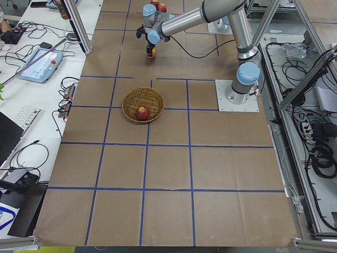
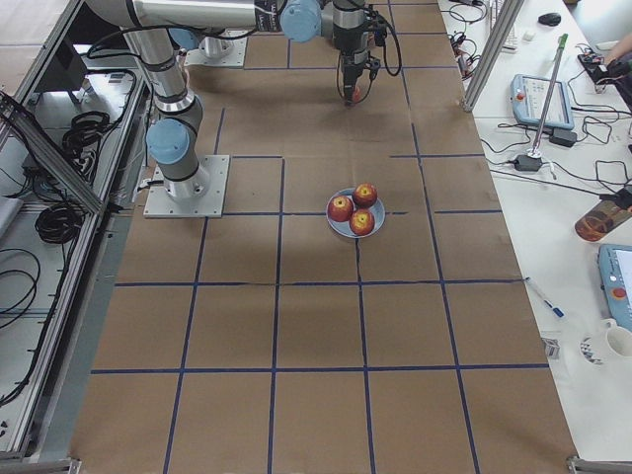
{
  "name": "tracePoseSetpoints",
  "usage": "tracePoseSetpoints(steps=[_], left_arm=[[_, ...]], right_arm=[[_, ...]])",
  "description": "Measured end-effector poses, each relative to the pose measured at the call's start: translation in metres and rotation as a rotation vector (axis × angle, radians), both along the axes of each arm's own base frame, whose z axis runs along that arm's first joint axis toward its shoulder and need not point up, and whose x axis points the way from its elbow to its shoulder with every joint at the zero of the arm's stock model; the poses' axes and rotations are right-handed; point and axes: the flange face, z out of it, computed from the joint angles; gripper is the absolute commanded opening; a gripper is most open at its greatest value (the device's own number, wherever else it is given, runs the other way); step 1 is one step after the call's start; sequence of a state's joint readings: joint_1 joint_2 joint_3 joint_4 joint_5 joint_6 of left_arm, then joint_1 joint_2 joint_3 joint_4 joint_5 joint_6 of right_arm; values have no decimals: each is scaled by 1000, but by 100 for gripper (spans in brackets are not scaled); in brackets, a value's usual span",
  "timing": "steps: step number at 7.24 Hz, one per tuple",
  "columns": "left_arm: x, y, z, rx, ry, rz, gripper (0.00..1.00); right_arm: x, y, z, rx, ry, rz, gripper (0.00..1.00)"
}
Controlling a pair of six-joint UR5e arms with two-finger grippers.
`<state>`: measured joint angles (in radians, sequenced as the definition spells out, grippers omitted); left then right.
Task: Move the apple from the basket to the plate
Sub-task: 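Release the apple on the table and raise the left gripper back, then reach the right gripper to the apple on the table and grasp it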
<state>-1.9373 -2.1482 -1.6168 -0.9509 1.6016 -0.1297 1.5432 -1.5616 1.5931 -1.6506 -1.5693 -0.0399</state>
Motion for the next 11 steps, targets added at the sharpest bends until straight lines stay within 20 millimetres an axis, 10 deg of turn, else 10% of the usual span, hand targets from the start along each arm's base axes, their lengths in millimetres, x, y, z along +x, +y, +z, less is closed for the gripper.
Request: tracePoseSetpoints(steps=[3,7,11], left_arm=[[13,-3,76,-38,-1,8,99],[146,25,262,0,-75,-43,99],[183,46,296,-1,-73,-72,99]], right_arm=[[0,0,0,0,0,0,100],[1,-1,4,-13,9,-25,99],[95,-15,-28,-67,-10,-122,99]])
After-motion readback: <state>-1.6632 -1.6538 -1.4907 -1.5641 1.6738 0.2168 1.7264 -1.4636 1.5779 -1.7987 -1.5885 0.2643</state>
